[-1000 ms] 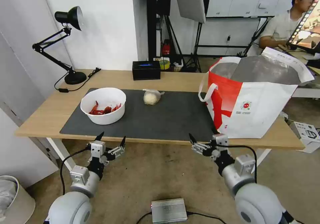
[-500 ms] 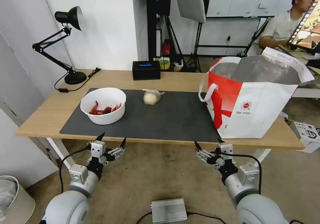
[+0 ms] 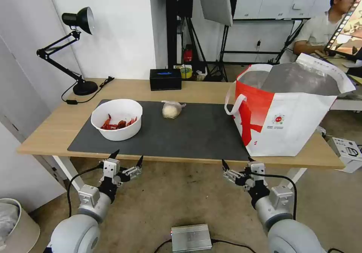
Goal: Pick up the trash from the table and place it into the takeout bag.
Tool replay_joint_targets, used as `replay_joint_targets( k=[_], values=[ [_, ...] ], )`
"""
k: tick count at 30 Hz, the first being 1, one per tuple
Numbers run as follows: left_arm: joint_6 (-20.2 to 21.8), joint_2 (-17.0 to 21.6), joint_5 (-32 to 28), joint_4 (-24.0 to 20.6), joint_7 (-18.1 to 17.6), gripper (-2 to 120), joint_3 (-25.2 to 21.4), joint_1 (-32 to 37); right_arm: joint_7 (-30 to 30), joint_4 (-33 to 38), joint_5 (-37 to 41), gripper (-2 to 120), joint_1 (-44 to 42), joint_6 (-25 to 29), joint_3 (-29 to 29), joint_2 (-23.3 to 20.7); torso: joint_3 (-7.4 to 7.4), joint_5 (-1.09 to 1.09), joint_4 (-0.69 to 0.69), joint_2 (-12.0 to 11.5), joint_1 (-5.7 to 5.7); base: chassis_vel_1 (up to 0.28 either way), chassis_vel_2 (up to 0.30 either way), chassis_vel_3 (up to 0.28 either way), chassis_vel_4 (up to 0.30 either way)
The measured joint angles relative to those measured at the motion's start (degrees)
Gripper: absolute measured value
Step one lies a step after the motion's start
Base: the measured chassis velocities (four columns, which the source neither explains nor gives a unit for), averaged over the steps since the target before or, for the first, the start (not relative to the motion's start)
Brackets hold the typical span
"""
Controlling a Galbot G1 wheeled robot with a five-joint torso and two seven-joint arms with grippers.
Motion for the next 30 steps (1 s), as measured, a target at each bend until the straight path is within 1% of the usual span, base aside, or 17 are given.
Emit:
replay_joint_targets(
  k=[8, 10, 11, 12, 15, 16, 19, 20, 21, 23, 24, 27, 28, 30],
  values=[
    [-0.02, 0.12, -0.16, 0.2, 0.08, 100, 0.09, -0.2, 0.03, -0.06, 0.08, 100, 0.75, -0.07, -0.27, -0.13, 0.0, 0.0, 0.0, 0.0, 0.0, 0.0, 0.0, 0.0, 0.0],
    [-0.1, 0.58, -0.4, 0.97, 0.08, 100, 1.21, -1.11, 0.75, -0.1, 2.14, 100, 2.23, -0.07, -0.44, -0.13, 0.0, 0.0, 0.0, 0.0, 0.0, 0.0, 0.0, 0.0, 0.0],
    [-0.15, 0.89, -0.46, 1.47, 0.08, 100, 2.17, -1.6, 0.87, -0.99, 4.7, 100, 5.25, 0.22, -1.05, -0.71, 0.0, -0.01, -0.02, 0.0, 0.0, 0.0, 0.0, 0.0, 0.0],
    [-0.15, 0.89, -0.46, 1.47, 0.08, 100, 2.17, -1.6, 0.87, -0.99, 4.7, 100, 5.25, 0.22, -1.05, -0.71, 0.0, -0.01, -0.02, 0.0, 0.0, 0.0, 0.0, 0.0, 0.0],
    [-0.17, 0.91, -0.39, 1.7, 0.05, 100, 3.01, -1.67, -1.45, -3.56, 7.18, 100, 10.01, 1.96, -2.23, -1.69, 0.0, 0.01, 0.02, 0.0, 0.0, 0.0, 0.0, 0.0, 0.0],
    [-0.17, 0.91, -0.39, 1.7, 0.05, 100, 3.01, -1.67, -1.45, -3.56, 7.18, 100, 10.01, 1.96, -2.23, -1.69, 0.0, 0.01, 0.02, 0.0, 0.0, 0.0, 0.0, 0.0, 0.0],
    [-0.17, 1.12, -0.25, 2.35, -0.01, 100, 4.46, -2.52, -4.98, -7.42, 8.83, 100, 14.72, 4.43, -4.54, -2.71, 0.0, 0.0, -0.01, 0.0, 0.0, 0.0, 0.0, 0.0, 0.0],
    [-0.17, 1.12, -0.25, 2.35, -0.01, 100, 4.46, -2.52, -4.98, -7.42, 8.83, 100, 14.72, 4.43, -4.54, -2.71, 0.0, 0.0, -0.01, 0.0, 0.0, 0.0, 0.0, 0.0, 0.0],
    [-0.17, 1.12, -0.23, 2.4, -0.03, 100, 4.58, -2.71, -6.08, -9.24, 9.71, 100, 17.04, 4.97, -5.62, -3.09, 0.0, 0.0, -0.02, 0.0, 0.0, 0.0, 0.0, 0.0, 0.0],
    [-0.13, 1.04, -0.22, 2.4, -0.08, 100, 4.59, -2.77, -7.79, -12.26, 11.11, 100, 21.57, 5.66, -7.51, -3.55, 0.01, 0.01, 0.0, 0.0, 0.01, 0.0, 0.0, 0.0, 0.0],
    [-0.13, 1.04, -0.22, 2.4, -0.08, 100, 4.59, -2.77, -7.79, -12.26, 11.11, 100, 21.57, 5.66, -7.51, -3.55, 0.01, 0.01, 0.0, 0.0, 0.01, 0.0, 0.0, 0.0, 0.0],
    [-0.1, 1.0, -0.2, 2.28, -0.18, 100, 4.09, -2.57, -10.2, -17.9, 13.53, 100, 30.12, 6.7, -10.89, -3.79, 0.01, 0.0, 0.0, 0.0, 0.01, 0.0, 0.0, 0.0, 0.0],
    [-0.1, 1.0, -0.2, 2.28, -0.18, 100, 4.09, -2.57, -10.2, -17.9, 13.53, 100, 30.12, 6.7, -10.89, -3.79, 0.01, 0.0, 0.0, 0.0, 0.01, 0.0, 0.0, 0.0, 0.0],
    [-0.09, 0.9, -0.2, 2.08, -0.21, 100, 3.54, -2.23, -11.43, -21.42, 15.1, 100, 35.15, 7.33, -13.27, -3.58, 0.01, 0.0, 0.0, 0.0, 0.01, 0.0, 0.0, 0.0, 0.0]
  ],
)
